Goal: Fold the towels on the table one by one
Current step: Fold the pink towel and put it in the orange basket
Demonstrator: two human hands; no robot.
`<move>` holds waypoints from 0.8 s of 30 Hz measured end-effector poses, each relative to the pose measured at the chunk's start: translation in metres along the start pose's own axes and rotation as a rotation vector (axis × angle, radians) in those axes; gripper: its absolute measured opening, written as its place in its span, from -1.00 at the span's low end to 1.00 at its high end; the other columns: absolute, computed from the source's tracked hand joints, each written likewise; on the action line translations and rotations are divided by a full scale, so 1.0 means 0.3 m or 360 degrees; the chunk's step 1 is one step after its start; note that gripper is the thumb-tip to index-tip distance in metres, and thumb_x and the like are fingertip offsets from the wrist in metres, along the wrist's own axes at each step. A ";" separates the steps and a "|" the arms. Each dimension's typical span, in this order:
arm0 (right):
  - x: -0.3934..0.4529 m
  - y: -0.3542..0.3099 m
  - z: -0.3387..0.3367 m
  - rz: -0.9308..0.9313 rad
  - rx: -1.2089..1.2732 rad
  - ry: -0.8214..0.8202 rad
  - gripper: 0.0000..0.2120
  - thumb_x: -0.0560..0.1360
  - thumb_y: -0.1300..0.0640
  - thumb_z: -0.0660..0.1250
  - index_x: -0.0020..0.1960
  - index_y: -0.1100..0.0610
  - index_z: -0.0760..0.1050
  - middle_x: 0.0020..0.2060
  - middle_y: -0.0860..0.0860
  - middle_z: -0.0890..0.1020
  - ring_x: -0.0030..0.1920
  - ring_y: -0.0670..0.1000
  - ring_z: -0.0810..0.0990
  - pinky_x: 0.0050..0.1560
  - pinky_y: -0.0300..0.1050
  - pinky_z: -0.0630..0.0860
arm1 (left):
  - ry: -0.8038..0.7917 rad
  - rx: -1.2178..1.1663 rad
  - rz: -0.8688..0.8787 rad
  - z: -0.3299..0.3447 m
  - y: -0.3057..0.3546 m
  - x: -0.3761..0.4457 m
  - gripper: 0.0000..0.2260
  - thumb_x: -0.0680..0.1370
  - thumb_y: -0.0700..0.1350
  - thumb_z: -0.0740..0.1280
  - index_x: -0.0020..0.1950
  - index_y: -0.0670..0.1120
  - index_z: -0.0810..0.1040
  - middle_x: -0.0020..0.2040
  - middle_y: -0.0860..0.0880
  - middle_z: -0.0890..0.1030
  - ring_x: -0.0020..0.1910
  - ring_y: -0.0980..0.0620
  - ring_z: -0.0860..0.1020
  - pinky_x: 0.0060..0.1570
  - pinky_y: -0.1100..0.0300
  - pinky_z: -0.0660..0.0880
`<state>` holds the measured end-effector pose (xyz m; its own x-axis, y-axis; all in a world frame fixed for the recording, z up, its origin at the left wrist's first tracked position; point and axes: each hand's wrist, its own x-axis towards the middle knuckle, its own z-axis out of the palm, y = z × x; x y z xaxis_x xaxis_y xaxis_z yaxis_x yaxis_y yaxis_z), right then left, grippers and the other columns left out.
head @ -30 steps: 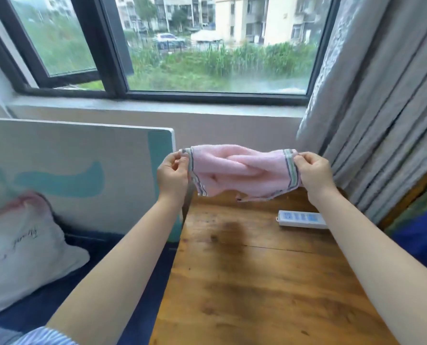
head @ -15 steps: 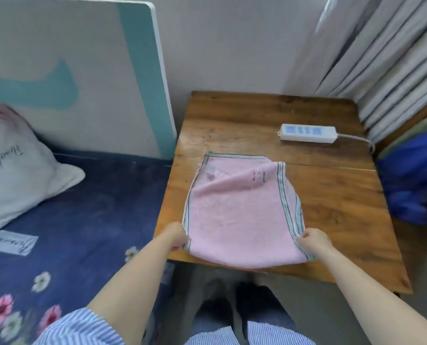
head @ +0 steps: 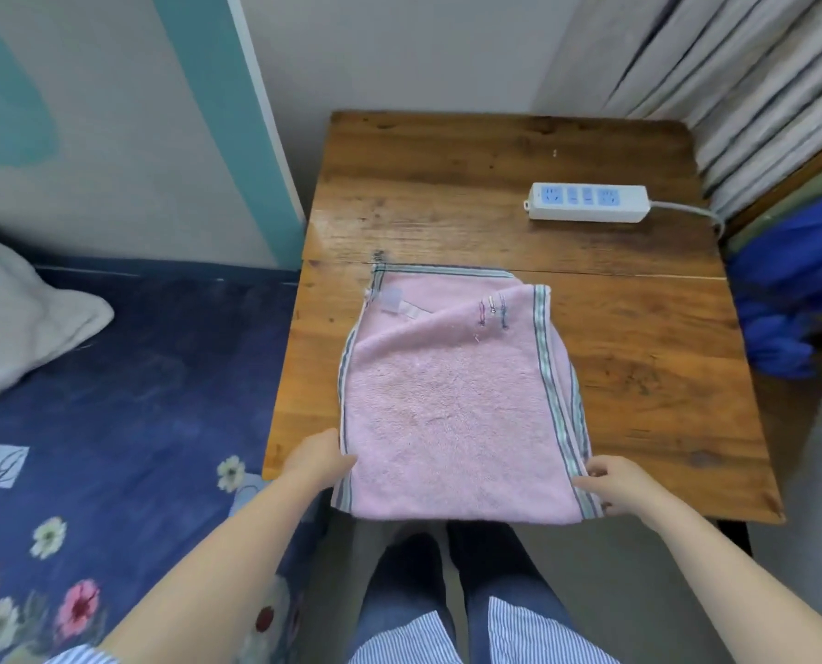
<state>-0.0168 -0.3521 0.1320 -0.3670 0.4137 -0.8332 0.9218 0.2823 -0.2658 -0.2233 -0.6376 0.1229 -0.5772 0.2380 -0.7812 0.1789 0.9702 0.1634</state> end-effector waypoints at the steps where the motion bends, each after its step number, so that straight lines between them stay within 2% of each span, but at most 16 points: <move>1: 0.002 -0.008 -0.024 0.0011 -0.0011 -0.0003 -0.86 0.48 0.12 0.30 -0.19 0.18 0.43 -0.26 0.06 0.47 -0.24 0.02 0.44 -0.28 -0.19 0.34 | 0.0068 -0.0006 0.0006 -0.022 0.015 0.005 -0.61 0.57 -0.03 0.19 0.34 -0.18 0.30 0.29 -0.13 0.45 0.21 -0.10 0.45 0.05 0.12 0.43; 4: 0.031 -0.058 -0.099 -0.0051 -0.0105 0.0130 -0.85 0.50 0.07 0.28 -0.07 0.17 0.51 -0.10 0.07 0.55 -0.08 0.05 0.50 -0.14 -0.17 0.39 | 0.0268 0.0001 0.0067 -0.100 0.061 0.051 -0.67 0.57 -0.06 0.18 0.27 -0.20 0.33 0.20 -0.17 0.47 0.12 -0.15 0.48 -0.02 0.06 0.44; 8: 0.094 -0.206 -0.164 -0.0203 -0.0137 0.0270 -0.76 0.54 0.10 0.21 0.04 0.25 0.52 0.03 0.17 0.58 0.06 0.13 0.51 0.04 -0.02 0.44 | 0.0495 0.0082 0.0183 -0.207 0.150 0.126 -0.66 0.57 -0.12 0.16 0.33 -0.19 0.32 0.24 -0.19 0.43 0.20 -0.17 0.43 0.06 0.02 0.45; 12: 0.182 -0.400 -0.196 -0.0427 -0.0048 0.0497 -0.63 0.53 0.13 0.22 0.30 0.24 0.36 0.22 0.18 0.49 0.20 0.14 0.46 0.11 -0.07 0.40 | 0.0702 0.0146 0.0260 -0.287 0.261 0.214 -0.68 0.56 -0.18 0.15 0.30 -0.18 0.35 0.23 -0.18 0.44 0.22 -0.17 0.39 0.07 0.02 0.40; 16: 0.294 -0.541 -0.257 -0.0499 0.0205 0.0746 -0.49 0.50 0.13 0.27 0.39 0.22 0.22 0.31 0.22 0.38 0.31 0.18 0.36 0.25 -0.03 0.33 | 0.0856 0.0134 0.0234 -0.343 0.340 0.301 -0.69 0.54 -0.25 0.14 0.28 -0.15 0.37 0.26 -0.15 0.42 0.22 -0.17 0.37 0.07 0.04 0.38; 18: 0.331 -0.574 -0.280 -0.0480 0.0320 0.0696 -0.49 0.49 0.14 0.28 0.39 0.20 0.22 0.25 0.23 0.42 0.26 0.19 0.40 0.21 -0.03 0.35 | 0.0826 0.0104 0.0157 -0.354 0.355 0.333 -0.68 0.53 -0.26 0.14 0.28 -0.13 0.36 0.25 -0.16 0.42 0.20 -0.18 0.38 0.08 0.03 0.37; 21: 0.380 -0.587 -0.299 -0.0474 0.0523 0.0618 -0.56 0.45 0.28 0.28 0.32 0.19 0.34 0.11 0.20 0.53 0.10 0.13 0.49 0.07 -0.09 0.39 | 0.0736 0.0063 0.0059 -0.371 0.366 0.379 -0.66 0.52 -0.28 0.13 0.29 -0.12 0.32 0.17 -0.17 0.49 0.15 -0.19 0.45 0.06 0.04 0.36; 24: 0.416 -0.560 -0.323 -0.0531 0.0608 0.0552 -0.66 0.39 0.41 0.28 0.15 0.24 0.50 0.02 0.15 0.58 -0.01 0.06 0.50 -0.10 -0.26 0.36 | 0.0616 -0.0194 0.0149 -0.408 0.381 0.408 -0.66 0.52 -0.29 0.20 0.30 -0.16 0.39 0.06 -0.17 0.56 0.04 -0.16 0.50 -0.02 0.11 0.41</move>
<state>-0.2297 -0.2641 0.1198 -0.6034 0.6324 -0.4858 0.7064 0.1412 -0.6936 -0.3709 -0.4920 0.1197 -0.8242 0.3022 -0.4790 0.1624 0.9363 0.3113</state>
